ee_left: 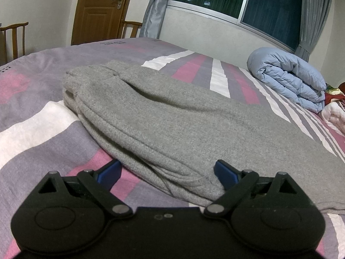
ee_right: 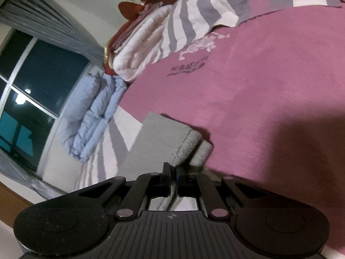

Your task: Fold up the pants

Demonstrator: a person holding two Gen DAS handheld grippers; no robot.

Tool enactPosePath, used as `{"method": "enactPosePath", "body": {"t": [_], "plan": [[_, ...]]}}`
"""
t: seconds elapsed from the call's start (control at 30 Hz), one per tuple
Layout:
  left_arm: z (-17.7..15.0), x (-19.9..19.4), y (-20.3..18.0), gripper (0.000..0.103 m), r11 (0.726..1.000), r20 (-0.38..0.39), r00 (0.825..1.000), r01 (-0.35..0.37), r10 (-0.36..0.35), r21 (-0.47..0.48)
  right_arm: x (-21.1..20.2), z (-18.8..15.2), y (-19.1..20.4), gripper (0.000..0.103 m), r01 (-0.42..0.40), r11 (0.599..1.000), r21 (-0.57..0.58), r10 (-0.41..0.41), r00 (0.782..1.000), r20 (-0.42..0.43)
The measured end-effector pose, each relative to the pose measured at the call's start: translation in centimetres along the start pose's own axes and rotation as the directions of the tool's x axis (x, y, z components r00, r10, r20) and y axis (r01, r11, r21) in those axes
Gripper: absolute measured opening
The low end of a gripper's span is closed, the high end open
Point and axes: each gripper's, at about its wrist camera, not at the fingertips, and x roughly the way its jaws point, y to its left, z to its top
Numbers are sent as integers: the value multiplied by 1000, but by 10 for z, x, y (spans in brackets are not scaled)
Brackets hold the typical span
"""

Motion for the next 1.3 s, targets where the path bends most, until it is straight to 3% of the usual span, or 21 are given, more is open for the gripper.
{"method": "enactPosePath", "body": {"t": [0.07, 0.2, 0.33, 0.4, 0.47, 0.57, 0.67, 0.8, 1.1, 1.23, 1.3], "plan": [[0, 0, 0, 87, 1000, 0, 1000, -1, 1, 1, 5, 1, -4, 5, 9, 1000, -9, -9, 1000, -23], [0, 0, -1, 87, 1000, 0, 1000, -3, 3, 2, -4, 8, 9, 5, -59, 998, -39, 59, 998, 21], [0, -1, -1, 88, 1000, 0, 1000, -3, 3, 2, 14, 8, 2, 5, 34, 999, -23, -34, 999, -34], [0, -1, -2, 88, 1000, 0, 1000, -2, 2, 2, 15, 9, -7, 5, 13, 999, 31, -11, 999, -53], [0, -1, -2, 88, 1000, 0, 1000, -2, 2, 2, 2, 13, -6, 7, -8, 999, 31, 9, 999, -35], [0, -1, -2, 88, 1000, 1, 1000, -4, 4, 2, -28, 12, -11, 18, -37, 999, 34, 35, 998, 52], [0, -1, -1, 88, 1000, 0, 1000, -3, 3, 2, -38, 10, -25, 18, -47, 995, 86, 43, 998, 44], [0, -1, -1, 88, 1000, 0, 1000, -3, 3, 2, -35, 4, -33, 18, -36, 993, 109, 36, 999, 2], [1, -1, -2, 88, 1000, 0, 1000, -4, 4, 4, -22, 6, -37, 17, -39, 987, 153, 40, 999, -4], [1, -1, -2, 88, 1000, 0, 1000, -4, 4, 4, -26, 5, -39, 18, -91, 974, 209, 82, 995, 54], [1, -1, -2, 88, 1000, 0, 1000, -4, 4, 4, -26, 2, -44, 24, -99, 964, 247, 85, 994, 67]]}}
